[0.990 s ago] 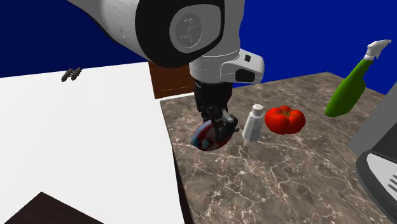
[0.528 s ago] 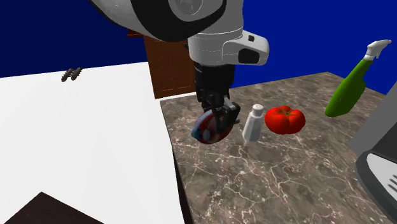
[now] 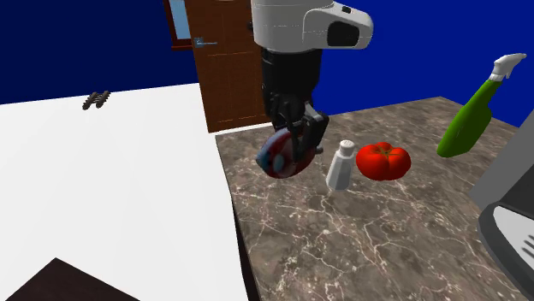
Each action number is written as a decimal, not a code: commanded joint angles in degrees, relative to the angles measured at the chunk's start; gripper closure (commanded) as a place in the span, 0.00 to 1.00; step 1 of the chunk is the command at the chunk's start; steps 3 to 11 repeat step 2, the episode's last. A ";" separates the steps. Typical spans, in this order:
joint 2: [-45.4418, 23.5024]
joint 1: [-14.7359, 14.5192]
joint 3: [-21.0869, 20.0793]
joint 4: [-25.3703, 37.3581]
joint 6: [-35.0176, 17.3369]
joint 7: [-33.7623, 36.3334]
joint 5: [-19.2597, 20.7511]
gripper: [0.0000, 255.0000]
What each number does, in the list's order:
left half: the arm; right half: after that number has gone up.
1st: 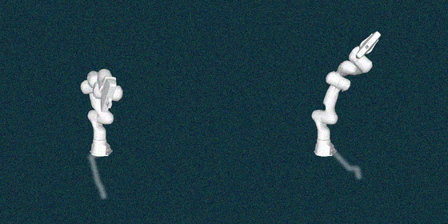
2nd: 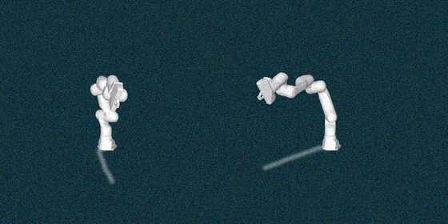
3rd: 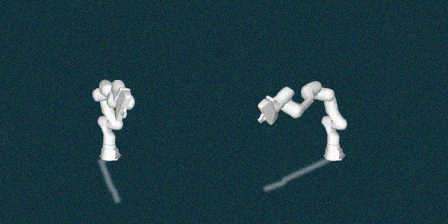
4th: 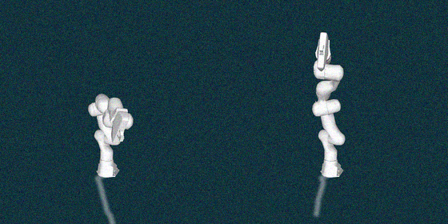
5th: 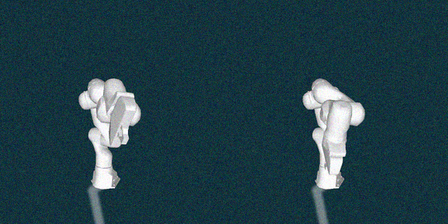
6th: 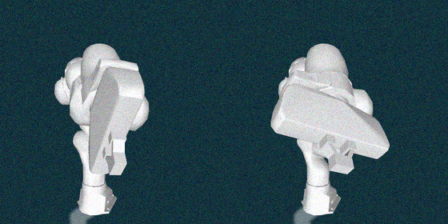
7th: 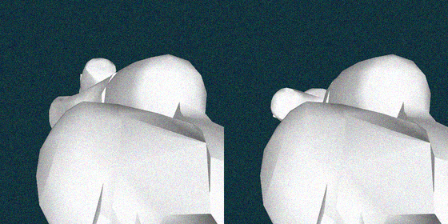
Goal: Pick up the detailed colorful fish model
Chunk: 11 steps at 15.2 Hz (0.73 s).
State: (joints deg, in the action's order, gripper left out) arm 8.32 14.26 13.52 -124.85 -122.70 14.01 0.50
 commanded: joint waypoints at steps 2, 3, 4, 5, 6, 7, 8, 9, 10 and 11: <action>0.33 -0.05 -0.11 0.81 1.13 0.21 0.09 1.00; 0.33 -0.05 -0.11 0.81 1.13 0.21 0.09 1.00; 0.33 -0.05 -0.11 0.81 1.13 0.21 0.09 1.00; 0.33 -0.05 -0.11 0.81 1.13 0.21 0.09 1.00; 0.33 -0.05 -0.11 0.81 1.13 0.21 0.09 1.00; 0.33 -0.05 -0.11 0.81 1.13 0.21 0.09 1.00; 0.33 -0.05 -0.11 0.81 1.13 0.21 0.09 1.00; 0.33 -0.05 -0.11 0.81 1.13 0.21 0.09 1.00; 0.33 -0.05 -0.11 0.81 1.13 0.21 0.09 1.00; 0.33 -0.05 -0.11 0.81 1.13 0.21 0.09 1.00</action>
